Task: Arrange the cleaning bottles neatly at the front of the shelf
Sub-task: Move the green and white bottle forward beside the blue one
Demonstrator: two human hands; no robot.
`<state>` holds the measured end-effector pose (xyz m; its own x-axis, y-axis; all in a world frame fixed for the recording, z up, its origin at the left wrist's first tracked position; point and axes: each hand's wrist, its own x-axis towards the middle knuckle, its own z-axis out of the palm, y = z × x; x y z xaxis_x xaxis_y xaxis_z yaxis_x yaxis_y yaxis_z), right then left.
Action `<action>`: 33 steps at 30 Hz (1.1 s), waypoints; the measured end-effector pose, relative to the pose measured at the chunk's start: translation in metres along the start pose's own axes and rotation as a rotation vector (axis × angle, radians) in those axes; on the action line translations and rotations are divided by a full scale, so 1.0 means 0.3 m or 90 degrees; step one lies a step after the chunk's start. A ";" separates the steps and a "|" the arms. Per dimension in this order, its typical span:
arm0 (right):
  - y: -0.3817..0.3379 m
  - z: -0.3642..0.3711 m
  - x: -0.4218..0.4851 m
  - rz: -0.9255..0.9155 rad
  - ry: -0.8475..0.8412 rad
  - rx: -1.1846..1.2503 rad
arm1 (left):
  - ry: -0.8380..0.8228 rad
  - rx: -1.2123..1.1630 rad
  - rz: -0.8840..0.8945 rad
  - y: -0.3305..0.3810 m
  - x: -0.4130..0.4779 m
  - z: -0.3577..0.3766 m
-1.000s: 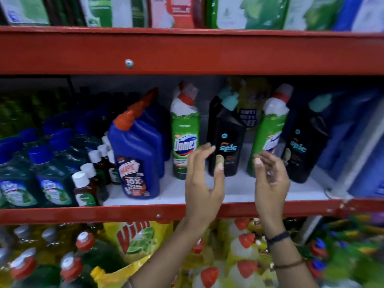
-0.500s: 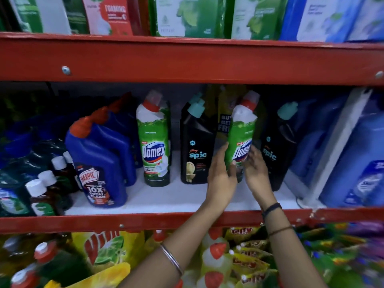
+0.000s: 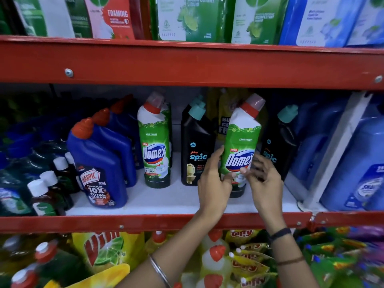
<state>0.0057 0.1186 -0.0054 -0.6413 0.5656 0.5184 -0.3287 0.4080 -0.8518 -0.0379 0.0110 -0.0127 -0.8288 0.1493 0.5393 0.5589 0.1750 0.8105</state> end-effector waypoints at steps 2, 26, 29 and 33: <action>-0.040 0.015 -0.035 -0.012 0.007 0.016 | 0.013 -0.022 -0.004 0.007 -0.012 -0.046; -0.208 0.487 -0.267 0.008 -0.065 0.108 | 0.111 -0.038 -0.026 -0.157 -0.055 -0.554; -0.205 0.503 -0.274 0.016 -0.067 0.105 | 0.112 -0.034 -0.033 -0.178 -0.056 -0.558; -0.204 0.520 -0.275 0.013 -0.074 0.085 | 0.121 -0.034 -0.032 -0.194 -0.058 -0.560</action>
<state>-0.0295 -0.0650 -0.0078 -0.7222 0.4831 0.4950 -0.3986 0.2942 -0.8687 -0.0606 -0.1654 -0.0309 -0.8488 -0.0462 0.5267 0.5182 0.1251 0.8461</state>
